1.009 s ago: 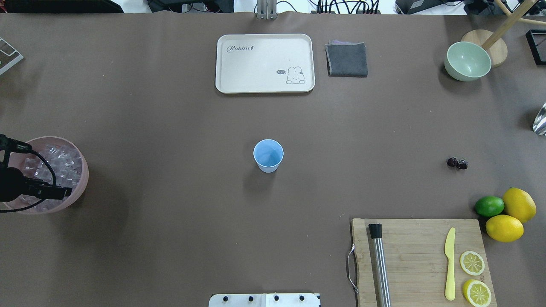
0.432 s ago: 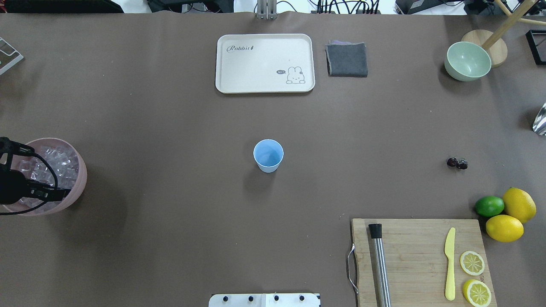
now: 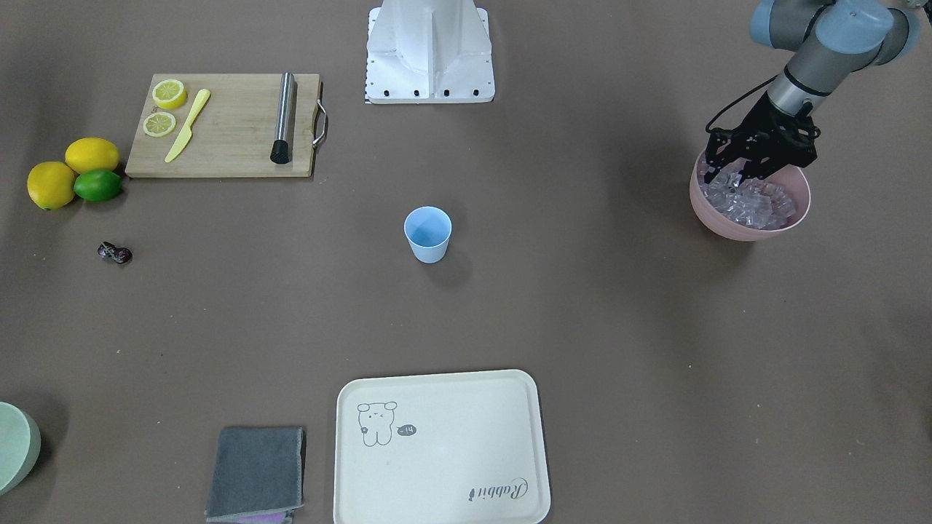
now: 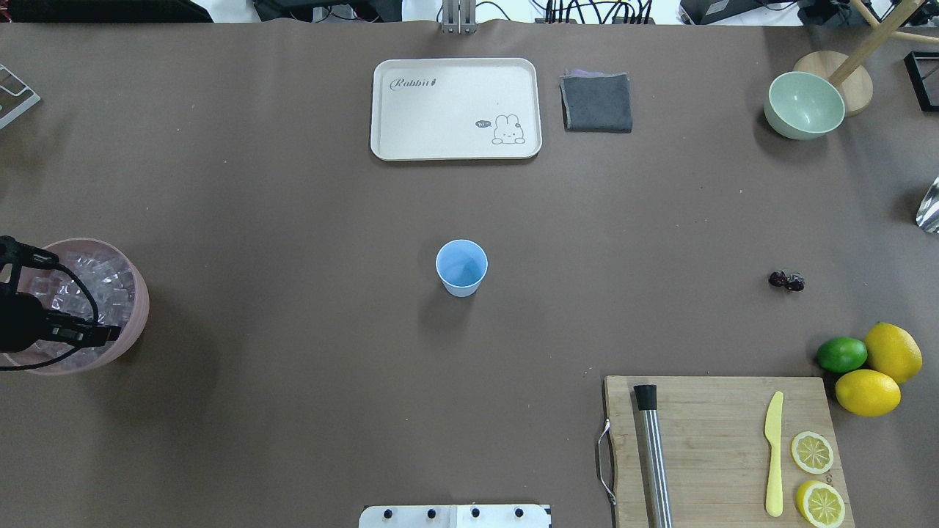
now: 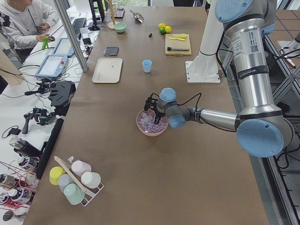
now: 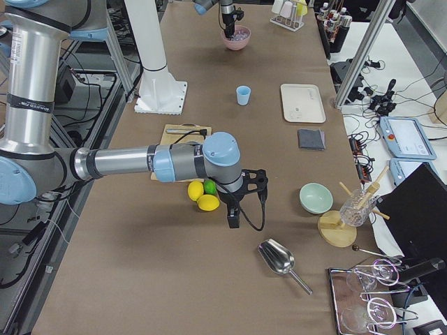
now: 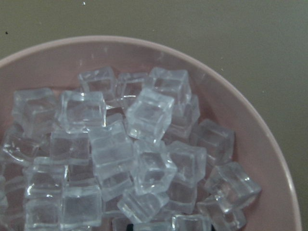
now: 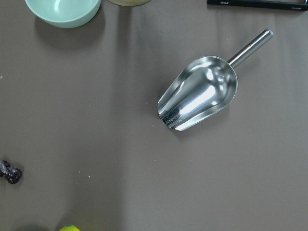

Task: Put ice and cherries in cup
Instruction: 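Lower the left gripper into the pink bowl and grasp an ice cube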

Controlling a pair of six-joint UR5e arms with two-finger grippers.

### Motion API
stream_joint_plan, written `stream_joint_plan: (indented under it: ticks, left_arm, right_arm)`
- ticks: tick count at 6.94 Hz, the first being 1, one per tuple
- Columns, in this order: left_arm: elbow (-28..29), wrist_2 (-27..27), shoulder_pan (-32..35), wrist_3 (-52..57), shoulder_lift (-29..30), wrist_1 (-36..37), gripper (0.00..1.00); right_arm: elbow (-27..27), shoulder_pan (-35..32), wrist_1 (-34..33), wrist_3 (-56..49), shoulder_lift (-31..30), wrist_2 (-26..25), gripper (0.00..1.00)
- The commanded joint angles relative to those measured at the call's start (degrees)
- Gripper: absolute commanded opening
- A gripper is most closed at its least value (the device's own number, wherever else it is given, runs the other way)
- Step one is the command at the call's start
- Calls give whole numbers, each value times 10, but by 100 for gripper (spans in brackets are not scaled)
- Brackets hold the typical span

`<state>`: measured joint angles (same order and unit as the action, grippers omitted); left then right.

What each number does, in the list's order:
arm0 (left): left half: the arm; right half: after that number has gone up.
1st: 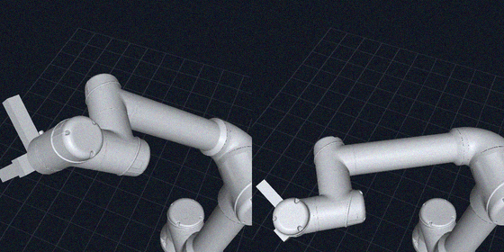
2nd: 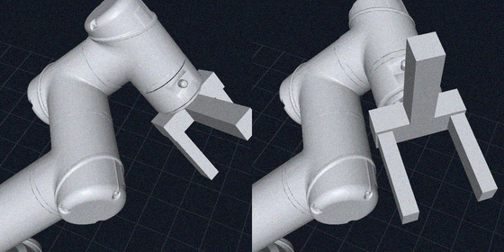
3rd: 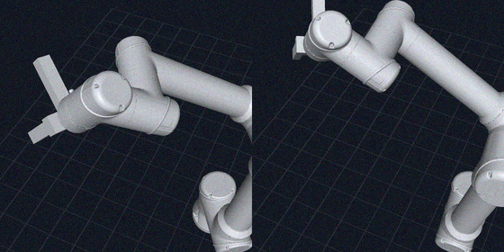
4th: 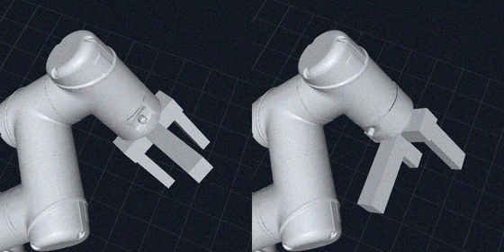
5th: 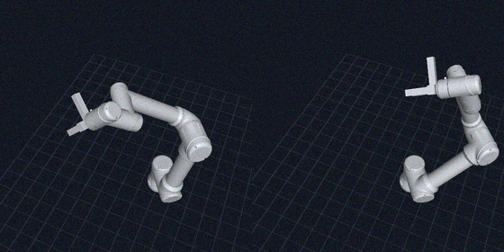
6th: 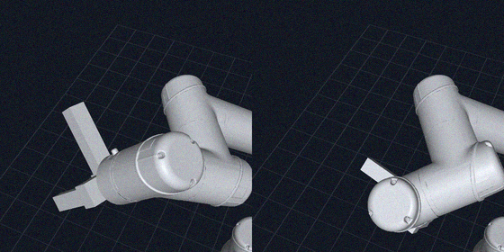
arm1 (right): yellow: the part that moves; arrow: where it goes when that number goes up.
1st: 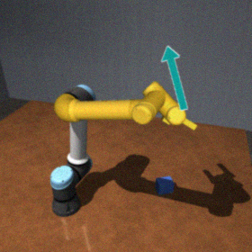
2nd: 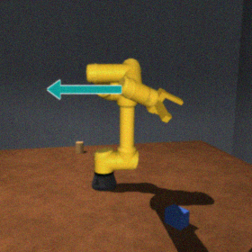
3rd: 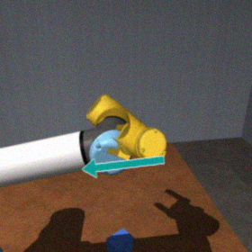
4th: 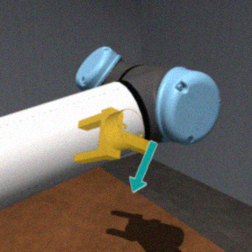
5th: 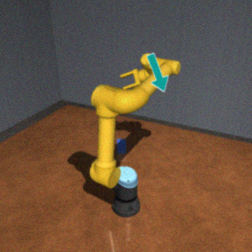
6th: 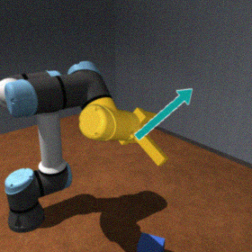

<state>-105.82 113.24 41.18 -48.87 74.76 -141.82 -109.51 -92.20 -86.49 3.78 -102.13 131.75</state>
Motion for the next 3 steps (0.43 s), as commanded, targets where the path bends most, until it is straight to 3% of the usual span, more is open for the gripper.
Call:
stream_joint_plan:
  ticks: [1, 3]
  left_arm:
    - [-1, 21, 10, 0, -2, -8, 0]
    - [0, 36, 30, 1, 1, -11, 0]
  right_arm:
    - [0, 0, 0, 0, 0, 0, 100]
    - [0, 0, 0, 0, 0, 0, 100]
